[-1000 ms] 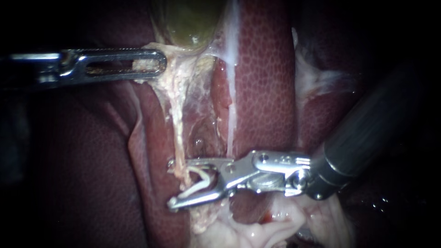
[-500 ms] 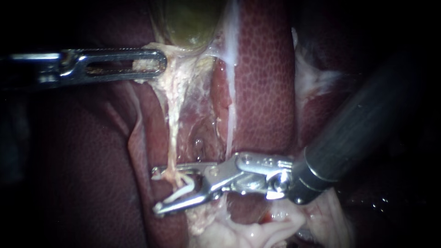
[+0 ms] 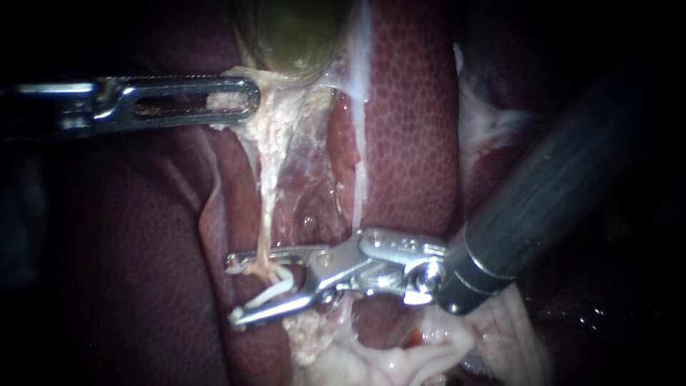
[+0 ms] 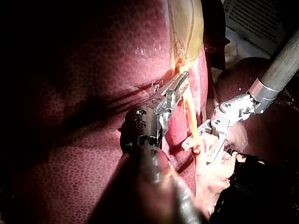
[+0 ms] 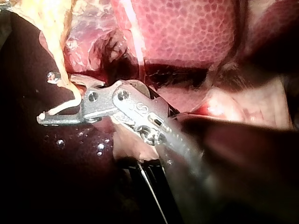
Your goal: Clipping first clip left tube
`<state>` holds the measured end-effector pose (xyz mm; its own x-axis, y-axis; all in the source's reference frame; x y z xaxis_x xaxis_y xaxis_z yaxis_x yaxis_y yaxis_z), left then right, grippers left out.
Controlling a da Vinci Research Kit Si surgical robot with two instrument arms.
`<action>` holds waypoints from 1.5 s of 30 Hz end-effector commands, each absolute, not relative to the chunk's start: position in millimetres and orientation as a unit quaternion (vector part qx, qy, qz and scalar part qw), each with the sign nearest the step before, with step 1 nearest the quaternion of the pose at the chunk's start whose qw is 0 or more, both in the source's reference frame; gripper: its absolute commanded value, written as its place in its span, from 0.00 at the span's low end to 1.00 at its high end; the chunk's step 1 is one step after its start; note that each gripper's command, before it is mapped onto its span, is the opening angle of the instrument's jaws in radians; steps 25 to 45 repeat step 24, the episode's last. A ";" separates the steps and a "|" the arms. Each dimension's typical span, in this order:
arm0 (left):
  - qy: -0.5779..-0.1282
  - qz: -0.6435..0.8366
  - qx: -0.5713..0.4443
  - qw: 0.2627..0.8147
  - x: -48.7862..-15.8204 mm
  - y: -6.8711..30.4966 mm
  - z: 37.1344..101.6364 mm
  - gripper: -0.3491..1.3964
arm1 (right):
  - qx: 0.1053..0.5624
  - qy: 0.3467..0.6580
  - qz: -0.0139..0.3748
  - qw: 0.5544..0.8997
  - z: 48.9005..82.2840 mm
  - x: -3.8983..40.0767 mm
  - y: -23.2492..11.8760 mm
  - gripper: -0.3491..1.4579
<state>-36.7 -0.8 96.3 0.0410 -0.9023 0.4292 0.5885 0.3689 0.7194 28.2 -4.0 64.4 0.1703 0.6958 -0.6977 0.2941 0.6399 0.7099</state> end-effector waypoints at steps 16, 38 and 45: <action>-0.442 -0.533 0.178 0.699 -36.6 -0.8 96.3 0.00 | 0.429 0.612 0.165 0.643 65.7 26.5 -3.9 0.00; -0.442 -0.533 0.178 0.699 -36.6 -0.8 96.3 0.00 | 0.430 0.612 0.164 0.643 65.7 26.5 -3.9 0.00; -0.442 -0.533 0.178 0.699 -36.6 -0.8 96.3 0.00 | 0.430 0.612 0.164 0.643 65.7 26.5 -3.9 0.00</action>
